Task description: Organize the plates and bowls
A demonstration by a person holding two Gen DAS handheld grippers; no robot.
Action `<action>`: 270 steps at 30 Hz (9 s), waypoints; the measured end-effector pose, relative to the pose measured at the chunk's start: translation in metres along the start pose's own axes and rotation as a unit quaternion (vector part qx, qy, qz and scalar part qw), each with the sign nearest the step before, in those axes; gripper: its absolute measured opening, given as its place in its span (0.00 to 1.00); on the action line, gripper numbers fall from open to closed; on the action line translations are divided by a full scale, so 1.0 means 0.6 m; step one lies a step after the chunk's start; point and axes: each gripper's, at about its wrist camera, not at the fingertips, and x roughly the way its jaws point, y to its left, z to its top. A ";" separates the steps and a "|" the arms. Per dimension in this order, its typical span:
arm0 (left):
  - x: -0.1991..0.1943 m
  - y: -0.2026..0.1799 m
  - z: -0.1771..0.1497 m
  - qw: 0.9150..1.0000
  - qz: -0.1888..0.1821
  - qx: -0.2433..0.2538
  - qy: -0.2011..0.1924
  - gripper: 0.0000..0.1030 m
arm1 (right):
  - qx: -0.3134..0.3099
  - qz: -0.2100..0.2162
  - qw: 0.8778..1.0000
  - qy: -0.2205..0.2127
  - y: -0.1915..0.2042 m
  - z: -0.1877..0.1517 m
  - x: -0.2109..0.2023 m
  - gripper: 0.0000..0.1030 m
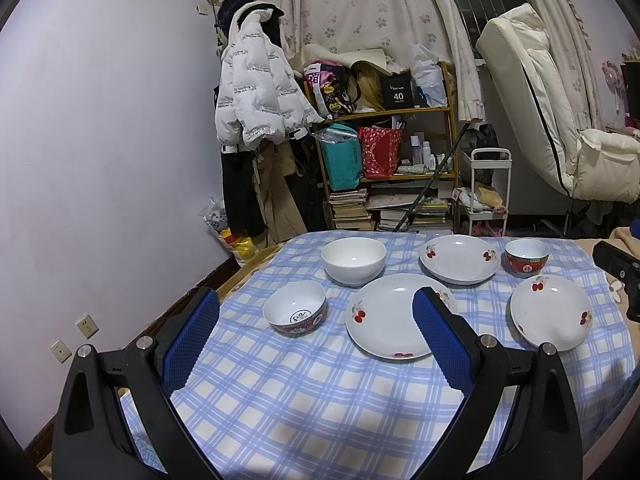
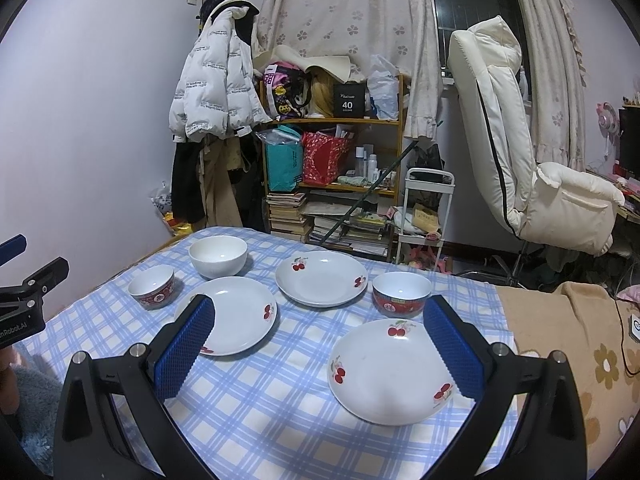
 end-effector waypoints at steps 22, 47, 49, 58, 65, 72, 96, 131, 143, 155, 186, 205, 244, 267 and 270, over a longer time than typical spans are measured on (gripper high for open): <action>-0.001 -0.003 -0.003 1.000 -0.011 -0.005 0.008 0.93 | 0.004 0.001 1.000 -0.002 -0.006 0.003 -0.005 1.00; 0.185 0.006 0.083 0.989 0.017 -0.002 0.145 0.93 | 0.038 0.027 0.999 0.014 0.002 0.119 0.135 1.00; 0.207 0.006 0.089 0.988 0.019 -0.012 0.154 0.93 | 0.039 0.031 0.999 0.022 0.009 0.132 0.162 1.00; 0.304 0.014 0.064 0.975 0.009 -0.062 0.213 0.93 | 0.013 0.040 0.996 0.077 0.044 0.147 0.276 1.00; 0.368 0.024 0.022 0.958 -0.003 -0.108 0.267 0.93 | 0.011 0.049 0.993 0.109 0.058 0.125 0.334 0.97; 0.416 0.025 -0.020 0.940 0.005 -0.123 0.318 0.93 | -0.022 0.061 0.983 0.173 0.082 0.097 0.401 0.96; 0.472 0.011 -0.097 0.893 -0.046 -0.173 0.412 0.93 | -0.041 0.089 0.953 0.285 0.101 -0.014 0.505 0.59; 0.537 -0.009 -0.125 0.885 -0.084 -0.182 0.419 0.14 | 0.039 0.125 0.935 0.330 0.092 -0.070 0.570 0.13; 0.521 -0.019 -0.109 0.892 -0.125 -0.143 0.410 0.15 | 0.034 0.127 0.929 0.345 0.087 -0.079 0.540 0.14; 0.468 -0.035 -0.121 0.883 -0.163 -0.132 0.420 0.17 | 0.050 0.113 0.927 0.355 0.061 -0.085 0.471 0.15; 0.425 -0.040 -0.178 0.841 -0.175 -0.149 0.489 0.17 | 0.076 0.077 0.903 0.415 0.048 -0.163 0.376 0.14; 0.417 -0.053 -0.176 0.846 -0.156 -0.130 0.494 0.17 | 0.077 0.067 0.899 0.425 0.044 -0.164 0.370 0.13; 0.387 -0.322 -0.001 0.897 -0.175 0.022 0.406 0.84 | 0.124 -0.055 0.935 0.328 -0.280 -0.062 0.322 1.00; 0.422 -0.457 -0.054 0.868 -0.197 0.067 0.451 0.75 | 0.185 -0.021 0.900 0.394 -0.343 -0.168 0.374 0.84; 0.427 -0.461 -0.060 0.867 -0.198 0.064 0.453 0.71 | 0.196 -0.016 0.899 0.392 -0.349 -0.170 0.373 0.76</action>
